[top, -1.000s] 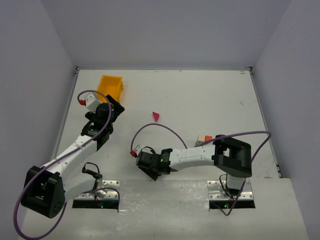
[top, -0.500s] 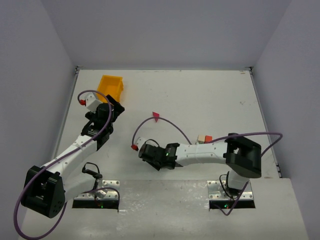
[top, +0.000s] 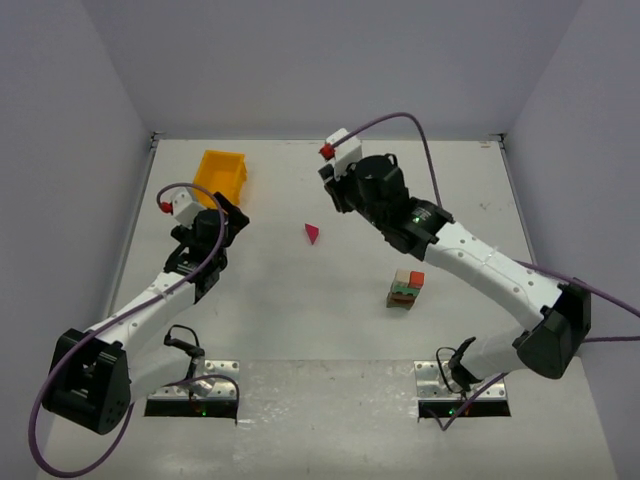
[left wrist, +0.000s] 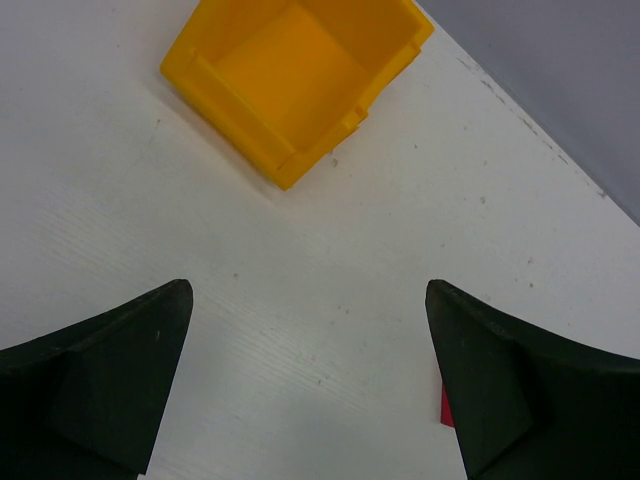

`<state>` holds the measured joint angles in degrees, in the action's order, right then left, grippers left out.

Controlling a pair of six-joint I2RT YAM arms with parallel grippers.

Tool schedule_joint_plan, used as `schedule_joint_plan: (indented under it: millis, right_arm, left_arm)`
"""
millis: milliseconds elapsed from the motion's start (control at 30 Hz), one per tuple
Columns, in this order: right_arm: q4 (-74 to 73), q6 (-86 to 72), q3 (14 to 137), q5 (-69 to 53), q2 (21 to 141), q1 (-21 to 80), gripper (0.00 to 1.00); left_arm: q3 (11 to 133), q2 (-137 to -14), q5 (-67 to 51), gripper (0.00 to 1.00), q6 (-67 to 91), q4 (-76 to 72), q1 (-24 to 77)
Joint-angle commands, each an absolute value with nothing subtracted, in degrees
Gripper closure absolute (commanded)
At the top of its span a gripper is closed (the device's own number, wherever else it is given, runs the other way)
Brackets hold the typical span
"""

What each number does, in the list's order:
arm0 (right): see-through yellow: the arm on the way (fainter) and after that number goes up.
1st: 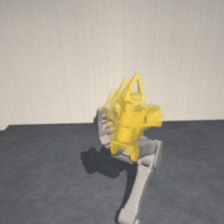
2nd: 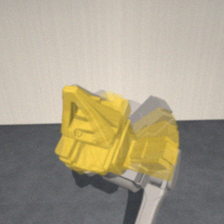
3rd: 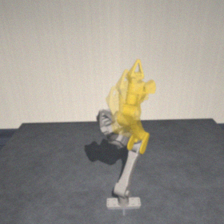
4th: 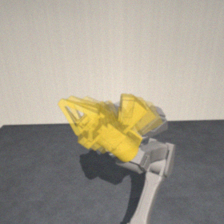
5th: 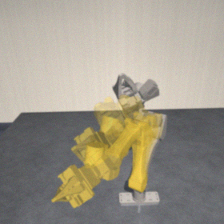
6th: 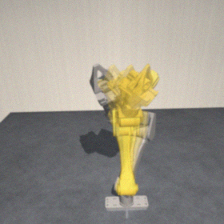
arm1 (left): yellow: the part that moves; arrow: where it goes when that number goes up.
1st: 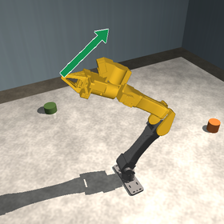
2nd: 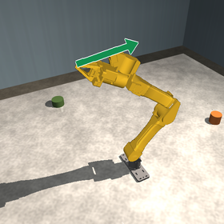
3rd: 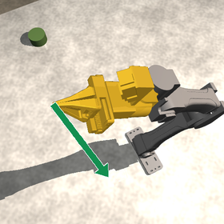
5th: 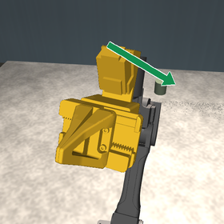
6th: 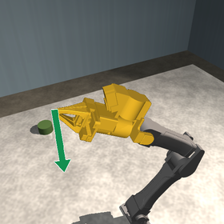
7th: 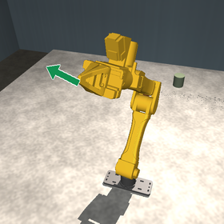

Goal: Build the wood block tower

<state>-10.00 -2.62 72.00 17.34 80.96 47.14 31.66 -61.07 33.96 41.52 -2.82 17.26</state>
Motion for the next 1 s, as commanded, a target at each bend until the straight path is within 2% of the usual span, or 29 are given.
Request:
schedule_joint_plan:
  millis: [0, 200, 333, 400, 533, 700, 967]
  right_arm:
    - [-6.97, 8.87, 76.67, 12.73, 78.3, 39.27, 0.9]
    - [-18.71, 24.09, 80.75, 1.83, 76.39, 28.87, 0.91]
    - [-29.81, 36.38, 79.17, 2.57, 74.37, 25.86, 0.92]
    - [-32.98, 37.87, 78.07, 2.39, 72.29, 25.35, 0.93]
    - [-45.05, 42.69, 72.79, -8.68, 64.71, 24.67, 0.91]
    - [-52.01, 45.55, 69.75, -17.46, 61.8, 24.61, 0.89]
    - [-56.15, 48.32, 63.55, -18.07, 63.66, 24.69, 0.89]
  left_arm:
    - [33.01, -63.49, 36.16, 0.0, 40.97, -5.75, 16.7]
    - [35.33, -66.27, 40.48, 0.0, 41.56, -2.99, 16.79]
    - [34.1, -66.08, 42.98, 0.0, 41.31, -4.67, 16.79]
    - [34.55, -66.31, 43.07, 0.0, 40.66, -4.75, 16.79]
    - [36.42, -67.54, 42.6, 0.0, 39.29, -4.51, 16.79]
    - [40.21, -70.59, 42.09, 0.0, 38.86, -0.6, 16.79]
    - [40.09, -69.53, 41.64, 0.0, 39.08, 3.07, 16.87]
